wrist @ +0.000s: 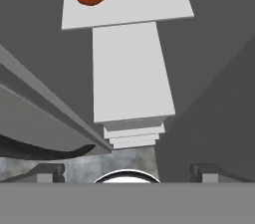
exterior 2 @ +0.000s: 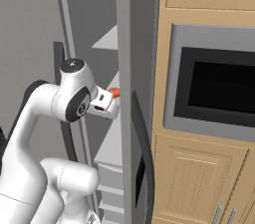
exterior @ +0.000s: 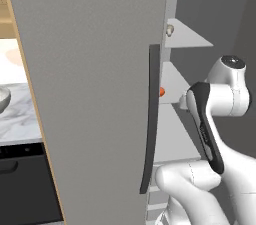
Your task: Take the mango, mushroom, and squash from the freezer and place them in the bowl on the counter.
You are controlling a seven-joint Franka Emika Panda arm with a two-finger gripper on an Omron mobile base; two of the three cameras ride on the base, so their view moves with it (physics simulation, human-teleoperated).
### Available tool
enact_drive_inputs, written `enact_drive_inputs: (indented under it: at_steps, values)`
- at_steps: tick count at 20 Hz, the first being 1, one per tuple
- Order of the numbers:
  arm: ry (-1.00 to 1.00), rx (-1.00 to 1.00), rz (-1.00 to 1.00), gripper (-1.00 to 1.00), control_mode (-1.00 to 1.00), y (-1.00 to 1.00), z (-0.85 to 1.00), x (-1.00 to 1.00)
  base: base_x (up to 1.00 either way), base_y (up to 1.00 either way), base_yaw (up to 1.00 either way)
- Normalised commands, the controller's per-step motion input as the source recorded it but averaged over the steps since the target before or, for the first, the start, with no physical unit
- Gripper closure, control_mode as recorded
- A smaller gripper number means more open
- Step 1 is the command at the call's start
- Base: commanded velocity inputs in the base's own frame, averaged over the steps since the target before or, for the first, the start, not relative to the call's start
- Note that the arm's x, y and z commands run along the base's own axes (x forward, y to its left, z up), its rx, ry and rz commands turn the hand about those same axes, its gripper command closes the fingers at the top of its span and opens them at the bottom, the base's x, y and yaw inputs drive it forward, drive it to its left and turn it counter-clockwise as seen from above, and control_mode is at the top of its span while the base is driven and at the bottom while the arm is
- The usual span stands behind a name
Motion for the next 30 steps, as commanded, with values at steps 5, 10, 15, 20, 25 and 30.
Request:
enact_drive_inputs:
  at_steps: [5,10,15,20,25,30]
  values:
    - [0.02,0.00,0.00,-1.00,-1.00,-0.21,-0.01,0.52,0.00,0.00,0.00]
    - [0.02,0.00,0.00,-1.00,-1.00,-0.16,-0.02,0.40,0.00,0.00,0.00]
    - [0.01,0.00,0.00,-1.00,-1.00,-0.05,0.00,0.27,0.00,0.00,0.00]
    - [0.00,0.00,0.00,-1.00,-1.00,0.00,0.00,0.11,0.00,0.00,0.00]
    - [-0.03,0.01,0.00,-1.00,-1.00,0.00,-0.02,0.01,0.00,0.00,0.00]
    - [-0.14,0.18,0.00,-1.00,-1.00,-0.01,-0.19,0.02,0.00,0.00,0.00]
